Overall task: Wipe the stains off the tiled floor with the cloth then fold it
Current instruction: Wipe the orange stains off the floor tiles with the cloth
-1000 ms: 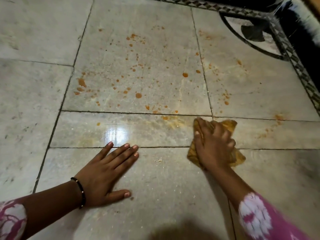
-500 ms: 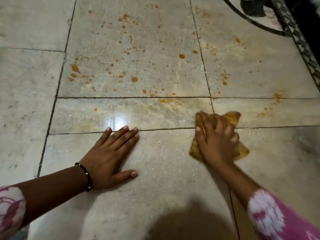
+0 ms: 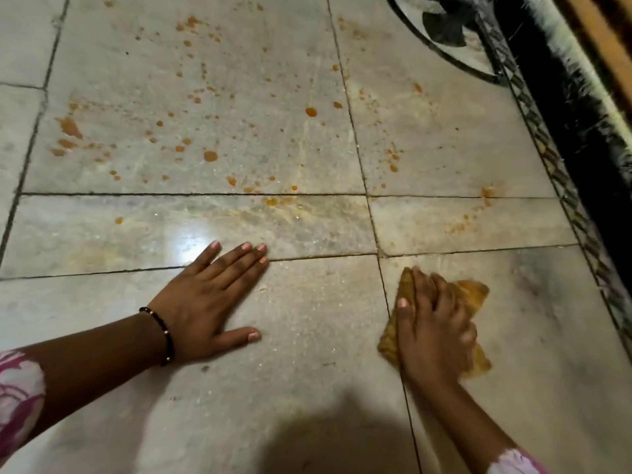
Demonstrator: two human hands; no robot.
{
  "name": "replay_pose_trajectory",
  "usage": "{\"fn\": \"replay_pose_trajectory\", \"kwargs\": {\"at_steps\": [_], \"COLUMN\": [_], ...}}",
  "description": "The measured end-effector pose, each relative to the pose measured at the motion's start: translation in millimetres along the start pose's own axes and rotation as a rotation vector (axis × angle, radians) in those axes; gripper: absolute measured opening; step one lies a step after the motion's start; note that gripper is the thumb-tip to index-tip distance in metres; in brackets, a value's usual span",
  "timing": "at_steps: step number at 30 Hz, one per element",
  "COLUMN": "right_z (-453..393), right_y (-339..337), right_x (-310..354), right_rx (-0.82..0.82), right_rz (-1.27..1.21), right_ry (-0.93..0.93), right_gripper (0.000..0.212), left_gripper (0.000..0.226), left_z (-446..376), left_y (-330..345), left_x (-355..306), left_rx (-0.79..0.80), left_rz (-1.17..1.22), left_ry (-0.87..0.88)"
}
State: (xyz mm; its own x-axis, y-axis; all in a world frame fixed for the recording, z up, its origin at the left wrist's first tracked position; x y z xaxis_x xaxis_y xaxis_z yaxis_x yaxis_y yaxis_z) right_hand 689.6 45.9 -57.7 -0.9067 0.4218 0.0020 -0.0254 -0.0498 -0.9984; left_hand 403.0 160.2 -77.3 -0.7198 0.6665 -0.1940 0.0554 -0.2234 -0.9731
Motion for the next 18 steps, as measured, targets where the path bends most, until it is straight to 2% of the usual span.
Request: {"fn": "replay_pose_trajectory", "kwargs": {"at_steps": [2, 5, 7, 10, 12, 14, 16, 18], "right_z": [18.6, 1.2, -34.4, -75.4, -69.9, -41.9, -9.0, 11.6], "right_y": [3.5, 2.9, -0.7, -4.3, -6.4, -2.5, 1.0, 1.6], "right_x": [33.8, 85.5, 84.2, 33.8, 0.9, -2.0, 28.3, 75.3], "right_rx": [0.026, 0.044, 0.051, 0.026, -0.007, -0.024, -0.035, -0.042], "right_rz": [-0.021, -0.061, -0.061, -0.029, -0.030, -0.007, 0.012, 0.026], "right_ry": [-0.019, -0.335, -0.420, -0.249, -0.093, -0.004, -0.035, -0.197], "right_gripper": [0.063, 0.059, 0.059, 0.061, 0.062, 0.064, 0.061, 0.053], "left_gripper": [0.091, 0.091, 0.090, 0.089, 0.090, 0.090, 0.090, 0.090], "left_z": [0.6, 0.6, 0.1, 0.0, 0.4, 0.8, 0.3, 0.7], "left_y": [-0.3, 0.7, 0.8, -1.5, -1.5, -0.6, -0.5, -0.5], "left_x": [1.5, 1.2, 1.0, 0.5, 0.6, 1.6, 1.8, 2.0], "left_rx": [-0.001, -0.001, -0.001, -0.016, -0.007, 0.001, -0.003, -0.007], "left_rz": [0.001, -0.009, 0.001, 0.009, 0.006, 0.002, 0.005, 0.007], "left_ry": [-0.004, 0.010, 0.008, 0.012, 0.014, 0.009, 0.009, 0.013]}}
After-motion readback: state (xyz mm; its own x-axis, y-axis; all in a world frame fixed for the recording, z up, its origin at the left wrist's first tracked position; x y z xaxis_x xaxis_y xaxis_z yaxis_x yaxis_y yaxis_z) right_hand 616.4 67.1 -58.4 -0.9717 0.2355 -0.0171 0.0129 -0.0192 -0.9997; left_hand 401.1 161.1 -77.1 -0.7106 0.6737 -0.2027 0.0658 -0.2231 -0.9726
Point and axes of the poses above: each hand's wrist, its own z-axis away from the middle knuckle, its own y-axis out of the palm, x = y × z, the point moved 6 cm from there along -z, towards the middle knuckle, and after that the axes turned 12 degrees about -y, right-handed, at the moved point
